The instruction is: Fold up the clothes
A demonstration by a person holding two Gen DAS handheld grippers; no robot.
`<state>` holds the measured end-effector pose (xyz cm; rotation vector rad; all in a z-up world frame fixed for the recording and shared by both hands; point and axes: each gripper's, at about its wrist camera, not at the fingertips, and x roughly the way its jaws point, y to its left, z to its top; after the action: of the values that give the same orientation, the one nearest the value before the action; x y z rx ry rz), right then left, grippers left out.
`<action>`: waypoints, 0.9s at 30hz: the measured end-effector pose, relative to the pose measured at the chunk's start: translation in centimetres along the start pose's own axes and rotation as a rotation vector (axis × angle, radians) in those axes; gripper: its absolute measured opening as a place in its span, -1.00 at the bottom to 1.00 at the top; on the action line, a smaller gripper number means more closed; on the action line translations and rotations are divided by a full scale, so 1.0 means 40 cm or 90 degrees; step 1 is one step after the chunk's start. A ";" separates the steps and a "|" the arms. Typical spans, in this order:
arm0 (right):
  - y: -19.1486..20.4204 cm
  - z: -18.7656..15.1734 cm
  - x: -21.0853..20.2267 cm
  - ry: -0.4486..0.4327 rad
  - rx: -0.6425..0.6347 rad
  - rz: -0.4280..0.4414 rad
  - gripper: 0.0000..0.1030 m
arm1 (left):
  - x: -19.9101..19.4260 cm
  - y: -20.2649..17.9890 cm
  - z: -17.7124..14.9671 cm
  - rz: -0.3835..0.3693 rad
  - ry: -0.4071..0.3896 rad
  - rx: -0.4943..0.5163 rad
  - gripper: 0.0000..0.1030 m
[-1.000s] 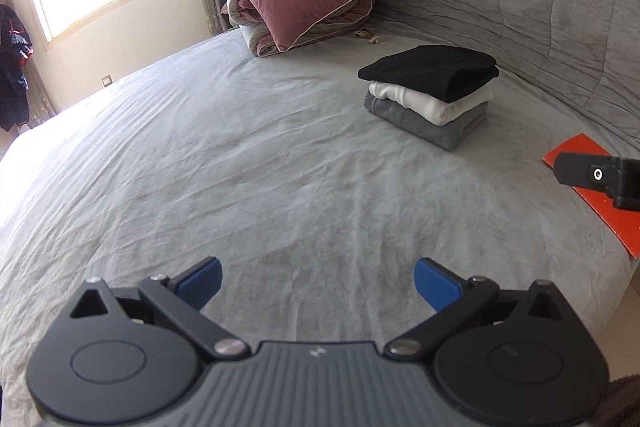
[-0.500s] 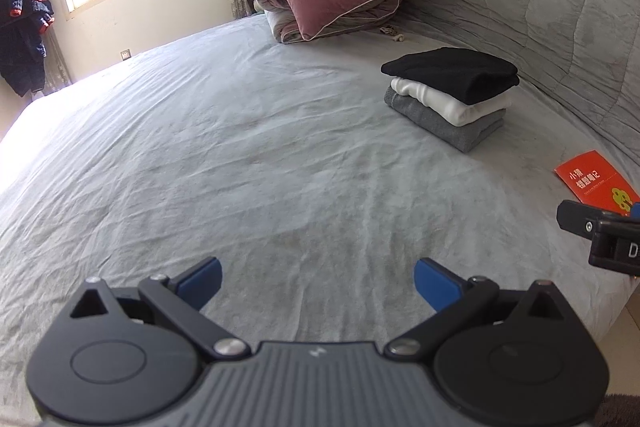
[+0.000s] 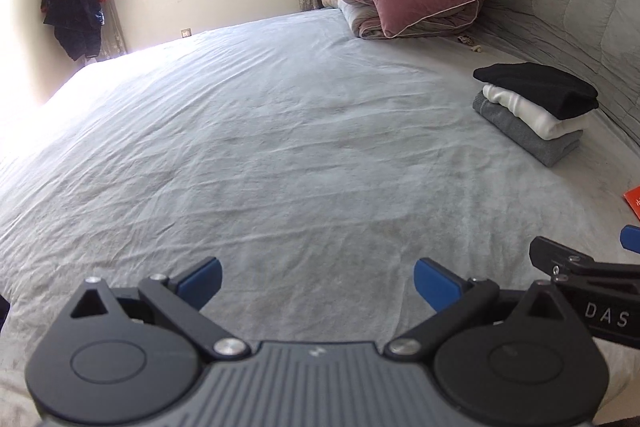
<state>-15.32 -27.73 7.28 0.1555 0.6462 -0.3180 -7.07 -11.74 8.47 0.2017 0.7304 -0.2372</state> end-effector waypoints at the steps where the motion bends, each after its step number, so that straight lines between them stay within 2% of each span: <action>1: 0.022 -0.005 0.016 0.001 -0.005 0.013 1.00 | 0.013 0.023 -0.010 0.006 0.000 -0.013 0.99; 5: 0.090 -0.025 0.077 0.007 -0.014 0.049 1.00 | 0.072 0.114 -0.056 0.044 -0.010 -0.060 0.99; 7: 0.122 -0.040 0.112 0.006 -0.028 0.048 1.00 | 0.107 0.149 -0.081 0.058 -0.006 -0.071 0.99; 15: 0.209 -0.120 0.247 0.010 -0.064 0.043 1.00 | 0.262 0.244 -0.180 0.064 0.014 -0.130 0.99; 21: 0.260 -0.139 0.317 0.004 -0.096 0.044 1.00 | 0.317 0.246 -0.179 0.091 -0.019 -0.133 0.99; 27: 0.257 -0.154 0.321 -0.011 -0.088 0.051 1.00 | 0.326 0.235 -0.194 0.102 -0.042 -0.119 0.99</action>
<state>-5.68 -19.69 -5.01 0.0454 0.6403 -0.1970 0.06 -2.58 -5.10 0.0731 0.6623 -0.0221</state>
